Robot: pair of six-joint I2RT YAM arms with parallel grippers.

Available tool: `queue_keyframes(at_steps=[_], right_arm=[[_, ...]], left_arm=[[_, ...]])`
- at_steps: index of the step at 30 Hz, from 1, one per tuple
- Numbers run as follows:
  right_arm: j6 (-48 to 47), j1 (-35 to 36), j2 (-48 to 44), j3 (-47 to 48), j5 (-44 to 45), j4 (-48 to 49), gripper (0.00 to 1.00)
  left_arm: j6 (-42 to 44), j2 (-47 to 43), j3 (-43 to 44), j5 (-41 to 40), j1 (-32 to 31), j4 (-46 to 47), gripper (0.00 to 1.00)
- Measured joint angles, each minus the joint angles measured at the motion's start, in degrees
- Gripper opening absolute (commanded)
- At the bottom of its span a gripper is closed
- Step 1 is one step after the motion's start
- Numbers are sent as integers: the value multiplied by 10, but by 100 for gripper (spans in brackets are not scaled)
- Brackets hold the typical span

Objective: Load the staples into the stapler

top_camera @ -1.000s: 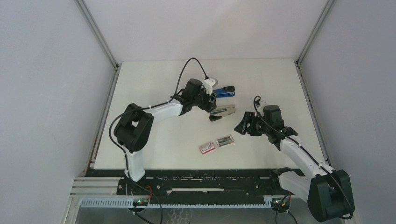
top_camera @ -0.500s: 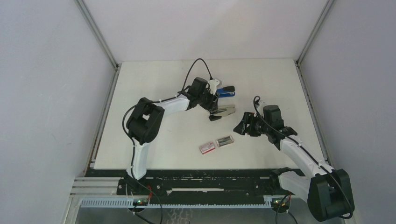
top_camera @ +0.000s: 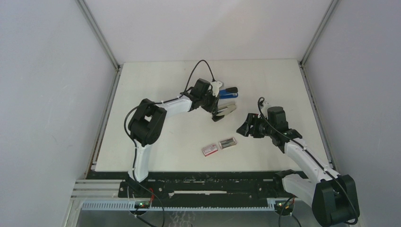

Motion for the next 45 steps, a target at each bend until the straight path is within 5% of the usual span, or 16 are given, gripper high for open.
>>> queue_keyframes(at_steps=[12,21,35,45], right_arm=[[14,-1,-8,-7,-9,2,64],[40,-2,-11,-12,-10,21,68],[160,70,190,19,3,136,68],[200,106,286,78,6,196,66]], left_arm=[[-17,-11,-19,-46,-21,0,31],[-55,-23,-35,-57,-30,-1,0],[-315,-169,-303,-59,-40,181,0],[-418,-198,-382,-61,-43,269,0]])
